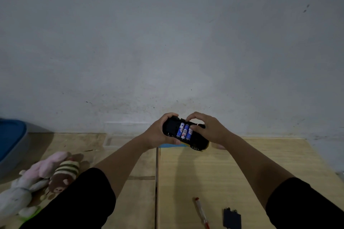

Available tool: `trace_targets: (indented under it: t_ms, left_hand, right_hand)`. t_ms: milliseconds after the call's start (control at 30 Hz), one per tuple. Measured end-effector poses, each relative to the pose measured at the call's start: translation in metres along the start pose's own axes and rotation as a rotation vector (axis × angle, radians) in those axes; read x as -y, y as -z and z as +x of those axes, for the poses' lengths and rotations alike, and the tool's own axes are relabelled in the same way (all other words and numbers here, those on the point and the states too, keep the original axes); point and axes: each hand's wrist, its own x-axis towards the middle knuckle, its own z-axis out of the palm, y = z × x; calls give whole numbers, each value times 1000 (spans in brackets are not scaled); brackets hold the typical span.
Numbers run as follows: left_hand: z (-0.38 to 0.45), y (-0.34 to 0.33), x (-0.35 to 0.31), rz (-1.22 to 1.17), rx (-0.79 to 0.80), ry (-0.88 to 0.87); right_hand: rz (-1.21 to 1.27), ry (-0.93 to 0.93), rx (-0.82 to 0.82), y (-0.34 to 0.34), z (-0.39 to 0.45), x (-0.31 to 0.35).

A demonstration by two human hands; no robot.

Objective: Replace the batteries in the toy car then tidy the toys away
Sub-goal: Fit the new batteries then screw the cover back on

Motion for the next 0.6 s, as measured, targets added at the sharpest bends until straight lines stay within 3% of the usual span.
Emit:
trace_targets:
  t_ms: [167, 267, 400, 600]
  left_hand:
    - [-3, 9, 0, -33, 35, -14]
    - [-5, 9, -1, -89, -14, 14]
    - [-9, 2, -1, -196, 82, 111]
    - [-10, -8, 2, -117, 72, 93]
  right_hand:
    - [287, -131, 221, -3, -3, 9]
    - [332, -205, 218, -8, -8, 12]
    - [393, -247, 161, -21, -14, 16]
    - [349, -209, 120, -38, -19, 19]
